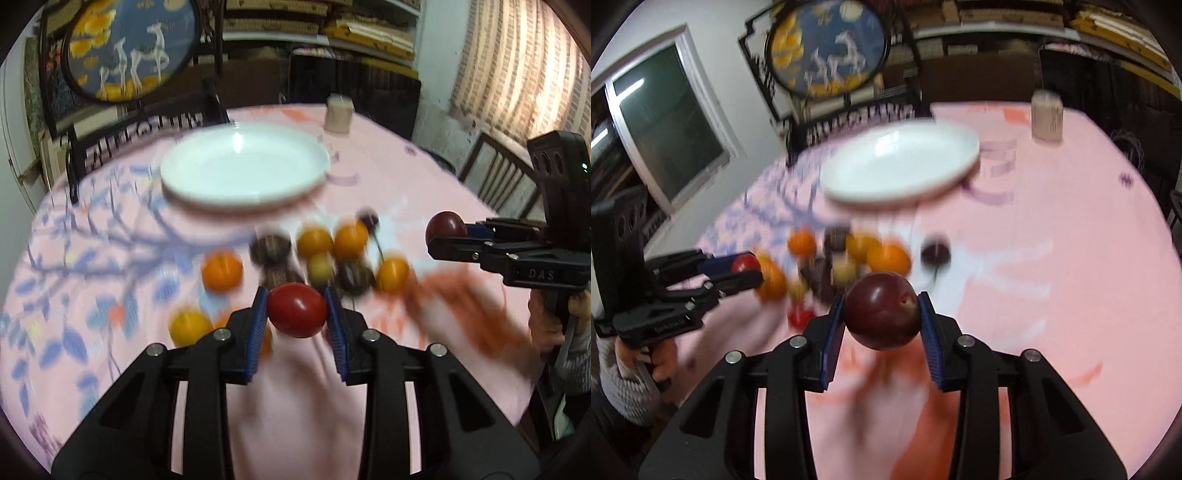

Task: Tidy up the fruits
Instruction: 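Carry both fruits to the white plate and open both tools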

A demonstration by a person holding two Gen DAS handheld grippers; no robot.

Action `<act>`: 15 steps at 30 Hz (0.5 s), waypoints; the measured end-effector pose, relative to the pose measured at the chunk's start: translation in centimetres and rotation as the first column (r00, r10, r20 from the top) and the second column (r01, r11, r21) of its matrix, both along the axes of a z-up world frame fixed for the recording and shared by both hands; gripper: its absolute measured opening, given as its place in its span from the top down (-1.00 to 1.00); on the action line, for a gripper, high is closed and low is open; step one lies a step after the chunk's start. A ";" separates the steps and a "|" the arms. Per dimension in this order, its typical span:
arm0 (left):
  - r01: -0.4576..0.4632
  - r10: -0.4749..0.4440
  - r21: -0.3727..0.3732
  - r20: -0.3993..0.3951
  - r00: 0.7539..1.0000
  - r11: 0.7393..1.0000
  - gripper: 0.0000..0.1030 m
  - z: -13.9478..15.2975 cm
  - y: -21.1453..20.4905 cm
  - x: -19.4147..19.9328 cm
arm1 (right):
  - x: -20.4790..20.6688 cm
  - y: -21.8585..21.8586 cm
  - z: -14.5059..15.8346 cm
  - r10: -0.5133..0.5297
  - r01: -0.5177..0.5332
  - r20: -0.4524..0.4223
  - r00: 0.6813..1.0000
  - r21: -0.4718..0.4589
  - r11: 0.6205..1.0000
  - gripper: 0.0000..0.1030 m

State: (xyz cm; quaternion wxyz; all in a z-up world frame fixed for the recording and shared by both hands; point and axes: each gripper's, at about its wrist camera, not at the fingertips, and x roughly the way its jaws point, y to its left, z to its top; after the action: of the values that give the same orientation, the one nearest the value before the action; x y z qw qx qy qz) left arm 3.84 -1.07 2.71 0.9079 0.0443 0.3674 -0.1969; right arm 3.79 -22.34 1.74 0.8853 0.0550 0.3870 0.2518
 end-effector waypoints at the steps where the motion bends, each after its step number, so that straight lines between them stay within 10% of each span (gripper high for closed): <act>1: -0.011 0.011 -0.006 0.009 1.000 1.000 0.39 0.5 0.0 1.0 | 1.3 0.2 0.9 -0.006 0.006 0.012 1.000 0.021 1.000 0.23; 15: -0.135 0.127 -0.066 -0.114 0.985 0.989 0.37 -1.4 0.4 16.7 | 17.9 3.0 -2.6 -0.076 0.077 -0.063 0.995 0.019 0.997 0.17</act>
State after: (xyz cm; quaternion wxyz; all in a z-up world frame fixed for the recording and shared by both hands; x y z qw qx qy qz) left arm 20.56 -0.66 1.27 0.8983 -0.0242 0.4114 -0.1525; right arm 21.67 -19.38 -0.89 0.8811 0.0870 0.4094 0.2201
